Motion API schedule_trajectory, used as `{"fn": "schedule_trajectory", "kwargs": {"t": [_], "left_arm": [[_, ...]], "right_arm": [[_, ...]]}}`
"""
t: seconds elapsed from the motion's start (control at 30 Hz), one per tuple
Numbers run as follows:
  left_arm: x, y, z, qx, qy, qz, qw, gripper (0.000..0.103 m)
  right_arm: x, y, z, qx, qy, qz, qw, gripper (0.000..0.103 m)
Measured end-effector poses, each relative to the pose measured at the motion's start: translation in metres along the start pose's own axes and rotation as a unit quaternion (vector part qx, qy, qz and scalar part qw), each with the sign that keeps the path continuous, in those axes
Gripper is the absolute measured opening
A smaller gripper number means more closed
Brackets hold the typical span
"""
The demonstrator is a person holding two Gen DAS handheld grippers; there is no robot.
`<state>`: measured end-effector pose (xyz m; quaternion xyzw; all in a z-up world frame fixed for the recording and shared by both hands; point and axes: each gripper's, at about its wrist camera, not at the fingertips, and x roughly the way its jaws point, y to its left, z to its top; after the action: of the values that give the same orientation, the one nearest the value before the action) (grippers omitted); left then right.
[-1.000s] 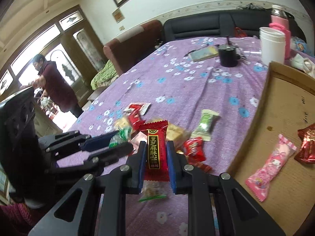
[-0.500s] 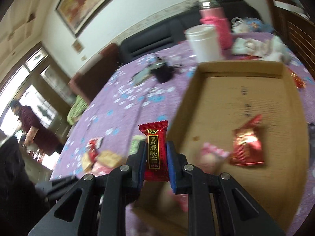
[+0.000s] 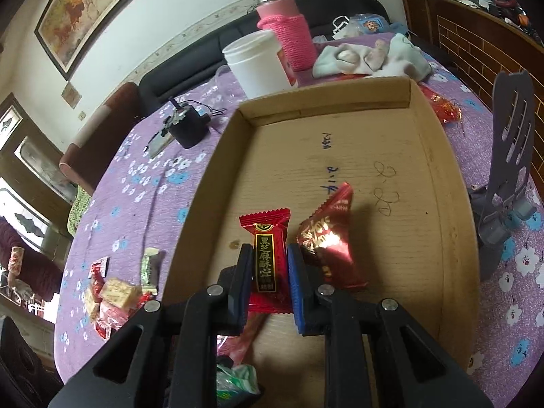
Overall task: Organize snacks
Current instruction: 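Carry both snacks over the tray and release them inside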
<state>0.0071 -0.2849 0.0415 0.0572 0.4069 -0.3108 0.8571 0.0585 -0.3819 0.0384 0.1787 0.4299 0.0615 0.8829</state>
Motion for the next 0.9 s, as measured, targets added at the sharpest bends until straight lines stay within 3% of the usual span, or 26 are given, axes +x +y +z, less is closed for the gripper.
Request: {"fn": "schedule_trajectory", "kwargs": {"t": [0.23, 0.5, 0.6, 0.7, 0.9], "left_arm": [[0.004, 0.003, -0.004, -0.004, 0.002, -0.008, 1.0000, 0.020], [0.001, 0.011, -0.004, -0.014, -0.006, -0.015, 0.9998, 0.026], [-0.005, 0.012, -0.003, -0.021, -0.013, -0.017, 0.9996, 0.027], [-0.015, 0.013, -0.003, -0.028, -0.020, -0.013, 0.9993, 0.038], [-0.041, 0.024, -0.006, -0.049, -0.023, 0.000, 0.9985, 0.038]], "right_arm": [[0.005, 0.000, 0.000, 0.002, 0.005, -0.013, 1.000, 0.020], [-0.008, 0.002, 0.003, 0.004, -0.020, -0.009, 1.000, 0.021], [-0.014, 0.002, 0.004, 0.009, -0.031, -0.002, 0.999, 0.021], [-0.021, 0.004, 0.005, 0.010, -0.047, 0.006, 0.999, 0.021], [-0.024, 0.009, 0.006, 0.006, -0.055, 0.019, 0.998, 0.021]]}}
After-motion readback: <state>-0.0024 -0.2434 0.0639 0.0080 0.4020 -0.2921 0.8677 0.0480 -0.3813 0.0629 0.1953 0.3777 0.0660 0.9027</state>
